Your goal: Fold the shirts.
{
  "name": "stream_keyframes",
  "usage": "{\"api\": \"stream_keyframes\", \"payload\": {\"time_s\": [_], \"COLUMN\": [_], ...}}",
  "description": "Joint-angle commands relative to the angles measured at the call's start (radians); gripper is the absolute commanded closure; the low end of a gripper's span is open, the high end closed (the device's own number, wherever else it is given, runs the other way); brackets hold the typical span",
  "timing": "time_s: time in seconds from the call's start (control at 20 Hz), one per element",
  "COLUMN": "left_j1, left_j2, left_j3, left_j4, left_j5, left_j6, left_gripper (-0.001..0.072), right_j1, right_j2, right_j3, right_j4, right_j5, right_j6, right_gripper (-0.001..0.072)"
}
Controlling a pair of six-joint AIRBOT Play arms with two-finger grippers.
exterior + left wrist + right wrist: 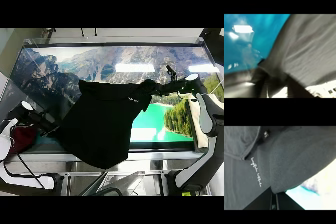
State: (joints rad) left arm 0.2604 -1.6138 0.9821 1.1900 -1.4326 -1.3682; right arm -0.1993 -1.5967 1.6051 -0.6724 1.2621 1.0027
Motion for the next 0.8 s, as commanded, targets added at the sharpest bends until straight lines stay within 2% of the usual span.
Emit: {"api": "stream_keyframes", "payload": {"time_s": [0.0,0.3,0.55,0.65,0.75], "left_j1": [-0.058,-0.070,-0.074,-0.086,-0.101], "left_j2": [0.000,-0.010,-0.182,-0.258,-0.319], "left_j3": [0.027,0.365,0.748,0.861,0.946], "left_j4": [-0.046,-0.046,-0.039,-0.040,-0.064], "left_j5": [0.228,0.261,0.265,0.263,0.287], "left_j6": [0.010,-0.010,-0.029,-0.036,-0.038], "left_gripper": [0.0690,0.0692,0.0691,0.0691,0.0690], "right_j1": [0.001,-0.017,-0.005,0.024,0.057], "right_j2": [0.002,0.065,0.307,0.439,0.547], "right_j3": [0.000,-0.046,-0.401,-0.591,-0.744], "right_j4": [0.006,-0.085,-0.134,-0.133,-0.133], "right_j5": [0.032,0.128,0.164,0.130,-0.019], "right_j6": [0.001,0.100,0.209,0.242,0.266], "right_gripper": [0.0691,0.0692,0.0691,0.0690,0.0689]}}
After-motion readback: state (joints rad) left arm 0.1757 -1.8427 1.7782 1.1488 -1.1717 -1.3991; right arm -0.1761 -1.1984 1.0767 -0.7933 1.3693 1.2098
